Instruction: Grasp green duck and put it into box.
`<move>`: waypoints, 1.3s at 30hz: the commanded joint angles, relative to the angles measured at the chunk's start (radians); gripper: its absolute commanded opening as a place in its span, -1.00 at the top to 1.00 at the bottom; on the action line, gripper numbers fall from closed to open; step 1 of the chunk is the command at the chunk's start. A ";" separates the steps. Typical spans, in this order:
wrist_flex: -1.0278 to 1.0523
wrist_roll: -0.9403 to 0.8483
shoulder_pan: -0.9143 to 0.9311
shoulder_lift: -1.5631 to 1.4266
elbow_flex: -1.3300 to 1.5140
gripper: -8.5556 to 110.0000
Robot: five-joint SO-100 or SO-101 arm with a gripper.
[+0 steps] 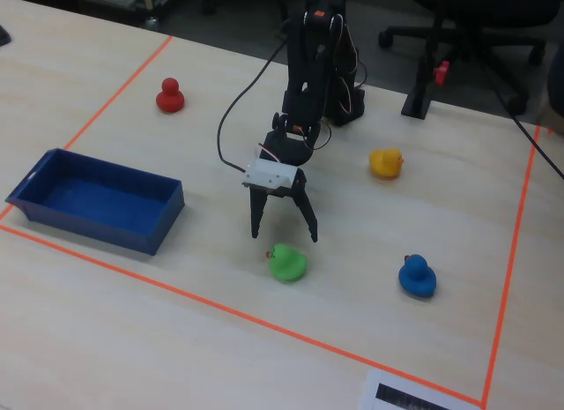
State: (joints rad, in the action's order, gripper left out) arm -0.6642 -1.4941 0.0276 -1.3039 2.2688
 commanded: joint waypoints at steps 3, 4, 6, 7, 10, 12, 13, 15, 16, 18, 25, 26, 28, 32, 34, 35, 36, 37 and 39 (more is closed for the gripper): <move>-0.037 -0.006 0.029 0.069 -0.120 0.02; -0.040 -0.008 0.031 0.083 -0.129 0.02; -0.040 -0.008 0.032 0.109 -0.153 0.01; -0.040 -0.008 0.032 0.123 -0.166 0.01; -0.041 -0.009 0.031 0.160 -0.199 0.03; -0.049 -0.009 0.028 0.179 -0.215 0.04; -0.058 -0.009 0.025 0.189 -0.219 0.04; -0.081 -0.012 0.020 0.210 -0.227 0.06; -0.089 -0.015 0.017 0.218 -0.230 0.07; -0.094 -0.023 0.012 0.233 -0.238 0.09; -0.071 -0.063 -0.012 0.245 -0.230 0.56; -0.071 -0.063 -0.012 0.245 -0.229 0.62; -0.066 -0.060 -0.014 0.245 -0.227 0.78; -0.063 -0.049 -0.005 0.244 -0.230 0.85; -0.060 -0.049 0.000 0.242 -0.233 0.85; -0.057 -0.049 0.002 0.241 -0.236 0.85; -0.051 -0.049 0.005 0.236 -0.236 0.85; -0.037 -0.049 0.008 0.229 -0.238 0.85; 0.009 -0.043 0.015 0.196 -0.239 0.85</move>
State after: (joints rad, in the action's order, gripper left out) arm -0.7240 -1.5463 0.0169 -1.0508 2.0586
